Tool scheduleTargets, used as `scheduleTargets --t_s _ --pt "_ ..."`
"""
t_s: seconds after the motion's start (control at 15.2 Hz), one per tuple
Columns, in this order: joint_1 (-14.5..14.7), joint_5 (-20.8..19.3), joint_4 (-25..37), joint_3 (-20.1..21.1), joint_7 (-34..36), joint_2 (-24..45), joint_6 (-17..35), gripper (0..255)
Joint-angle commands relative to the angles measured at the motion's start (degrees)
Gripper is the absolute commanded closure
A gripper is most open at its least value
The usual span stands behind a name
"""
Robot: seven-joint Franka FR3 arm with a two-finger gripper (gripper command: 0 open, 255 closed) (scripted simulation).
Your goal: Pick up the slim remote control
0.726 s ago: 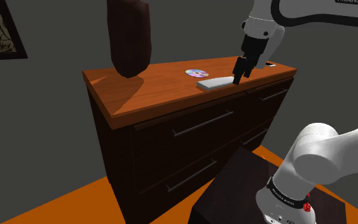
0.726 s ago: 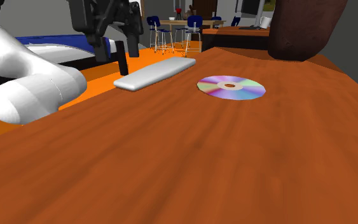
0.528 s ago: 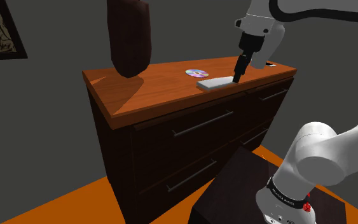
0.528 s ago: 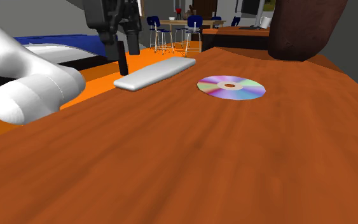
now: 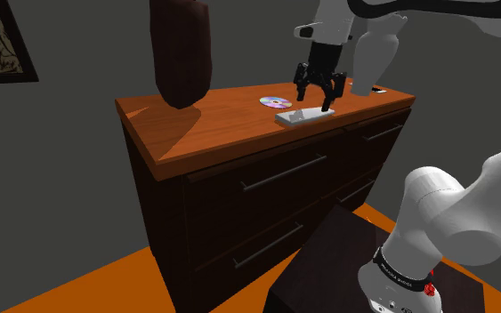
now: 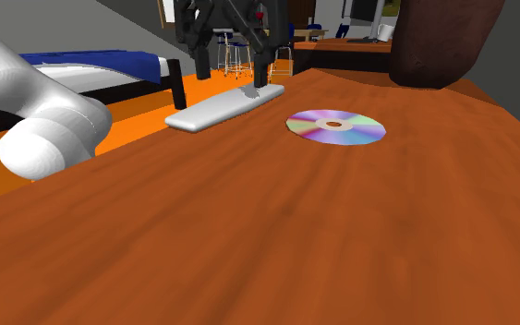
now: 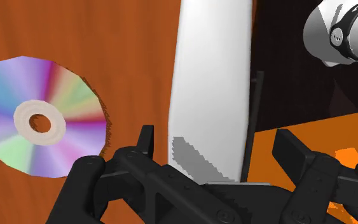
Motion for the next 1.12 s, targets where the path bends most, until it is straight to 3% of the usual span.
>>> scheduleTargets --t_s 0.0,0.33,0.4,1.06 --pt "0.3 -0.2 -1.3 -0.4 -1.1 -0.1 1.1 0" --pt "0.1 -0.5 -4.4 -0.7 -0.9 -0.7 3.7 0" --pt "0.1 -0.5 -4.5 -0.6 -0.9 -0.8 3.6 255" --pt "0.1 -0.4 -3.6 -0.6 -1.0 -0.6 3.0 255"
